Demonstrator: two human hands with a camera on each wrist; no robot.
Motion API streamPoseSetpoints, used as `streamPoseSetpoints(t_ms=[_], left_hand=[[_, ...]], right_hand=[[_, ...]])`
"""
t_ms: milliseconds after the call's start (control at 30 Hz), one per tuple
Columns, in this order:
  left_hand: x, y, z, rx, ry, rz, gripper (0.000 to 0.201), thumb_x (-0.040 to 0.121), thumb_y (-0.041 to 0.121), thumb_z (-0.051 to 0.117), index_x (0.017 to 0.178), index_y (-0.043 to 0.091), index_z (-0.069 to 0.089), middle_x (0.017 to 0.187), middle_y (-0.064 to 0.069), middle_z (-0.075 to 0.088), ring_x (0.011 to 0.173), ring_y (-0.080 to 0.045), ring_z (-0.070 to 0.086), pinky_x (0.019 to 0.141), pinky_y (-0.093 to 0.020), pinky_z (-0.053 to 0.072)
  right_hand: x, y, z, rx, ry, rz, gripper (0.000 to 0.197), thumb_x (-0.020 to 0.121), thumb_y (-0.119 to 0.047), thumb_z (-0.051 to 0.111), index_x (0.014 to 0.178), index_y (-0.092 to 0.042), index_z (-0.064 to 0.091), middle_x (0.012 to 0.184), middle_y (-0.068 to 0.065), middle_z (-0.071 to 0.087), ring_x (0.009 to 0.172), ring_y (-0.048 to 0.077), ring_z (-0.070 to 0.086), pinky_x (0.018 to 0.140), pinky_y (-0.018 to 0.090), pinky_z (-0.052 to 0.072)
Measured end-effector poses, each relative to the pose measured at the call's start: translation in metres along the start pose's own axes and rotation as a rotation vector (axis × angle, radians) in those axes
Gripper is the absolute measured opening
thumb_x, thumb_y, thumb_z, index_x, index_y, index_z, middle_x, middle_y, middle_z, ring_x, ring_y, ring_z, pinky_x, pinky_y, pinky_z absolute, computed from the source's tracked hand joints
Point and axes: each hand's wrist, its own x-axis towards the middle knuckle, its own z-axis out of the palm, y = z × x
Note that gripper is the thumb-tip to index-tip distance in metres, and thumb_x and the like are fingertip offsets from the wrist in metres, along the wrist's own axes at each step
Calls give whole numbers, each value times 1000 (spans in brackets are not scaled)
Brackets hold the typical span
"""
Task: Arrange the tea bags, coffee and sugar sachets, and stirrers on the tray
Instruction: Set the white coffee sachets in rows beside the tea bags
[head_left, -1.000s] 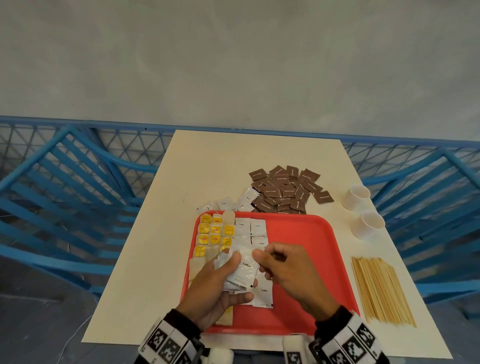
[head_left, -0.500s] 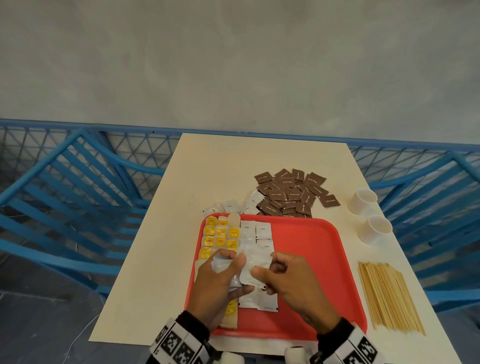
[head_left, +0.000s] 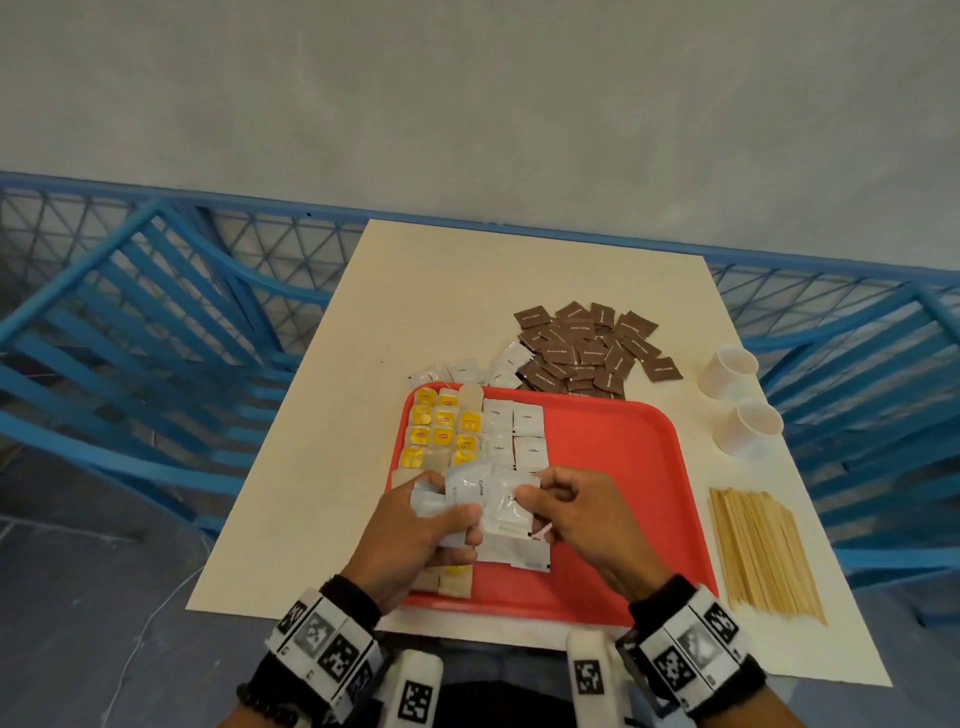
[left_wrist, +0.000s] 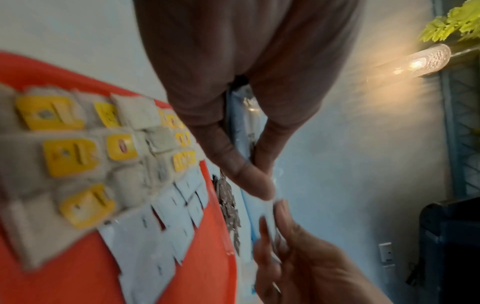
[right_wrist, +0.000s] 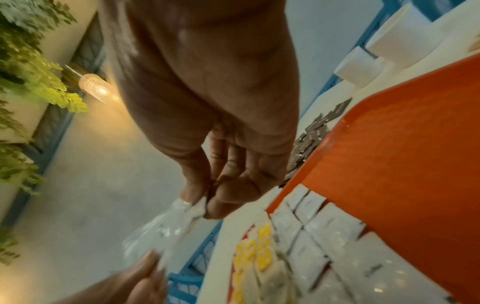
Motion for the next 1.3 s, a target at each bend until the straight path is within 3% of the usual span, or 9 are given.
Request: streamPoseSetpoints(t_ms=[100, 200, 300, 433, 633, 733, 833, 1000, 1300], left_hand=[[-5, -9, -25, -15, 105, -8, 22, 84, 1, 74, 102, 3, 60, 78, -15, 70, 69, -24, 68, 54, -30, 57], [-12, -17, -46, -39, 176, -14, 22, 83, 1, 74, 99, 3, 59, 79, -18, 69, 69, -24, 67, 52, -30, 58], [-19, -21, -58, -54, 194, -3, 25, 82, 3, 75, 102, 2, 60, 81, -17, 71, 72, -26, 69, 57, -33, 61], [-22, -24, -64, -97, 208, 5, 25, 83, 3, 74, 103, 1, 60, 82, -18, 71, 71, -24, 70, 55, -31, 60], [-20, -25, -62, -77, 195, 4, 31, 82, 5, 76, 109, 1, 60, 84, -18, 71, 73, -24, 70, 54, -31, 59], [-17, -25, -58, -74, 171, 0, 40, 78, 6, 81, 112, 2, 60, 85, -17, 71, 73, -25, 71, 55, -31, 59], [-14, -22, -52, -86, 164, 2, 34, 82, 4, 76, 112, 4, 61, 89, -17, 72, 74, -26, 72, 53, -31, 59], [-12, -18, -39, -96, 103, 1, 34, 83, 3, 75, 114, 5, 62, 83, -14, 72, 73, -27, 70, 52, -30, 58], [-8, -13, -25, -91, 32, -9, 36, 84, 2, 73, 117, -3, 59, 78, -17, 68, 68, -25, 66, 50, -29, 53]], right_hand=[[5, 25, -1, -250, -49, 92, 30, 88, -16, 73, 74, 7, 62, 62, 8, 55, 48, 4, 50, 50, 16, 42], [12, 50, 12, -497, -114, 133, 13, 81, -20, 80, 81, -13, 68, 69, -3, 59, 57, 3, 51, 56, 15, 41], [18, 59, 27, -524, -100, 155, 21, 76, -20, 83, 92, -14, 70, 85, 1, 67, 73, 11, 59, 62, 21, 45], [21, 61, 36, -585, -93, 180, 26, 73, -23, 84, 90, -13, 68, 95, 6, 69, 83, 18, 64, 68, 25, 48], [18, 59, 29, -680, -35, 118, 25, 77, -26, 80, 89, -16, 61, 96, -2, 61, 86, 14, 56, 60, 20, 39], [13, 59, 29, -761, -95, 110, 15, 82, -19, 73, 84, -18, 58, 95, -3, 62, 84, 13, 57, 64, 22, 45], [8, 60, 34, -801, -210, 89, 15, 84, -16, 67, 81, -21, 54, 91, -5, 63, 75, 8, 55, 59, 17, 42], [11, 62, 26, -764, -158, 62, 16, 85, -20, 71, 82, -22, 54, 88, -8, 59, 74, 5, 51, 58, 15, 37], [10, 60, 17, -733, -170, 44, 17, 87, -25, 70, 79, -24, 55, 83, -9, 61, 71, 5, 53, 60, 18, 40]])
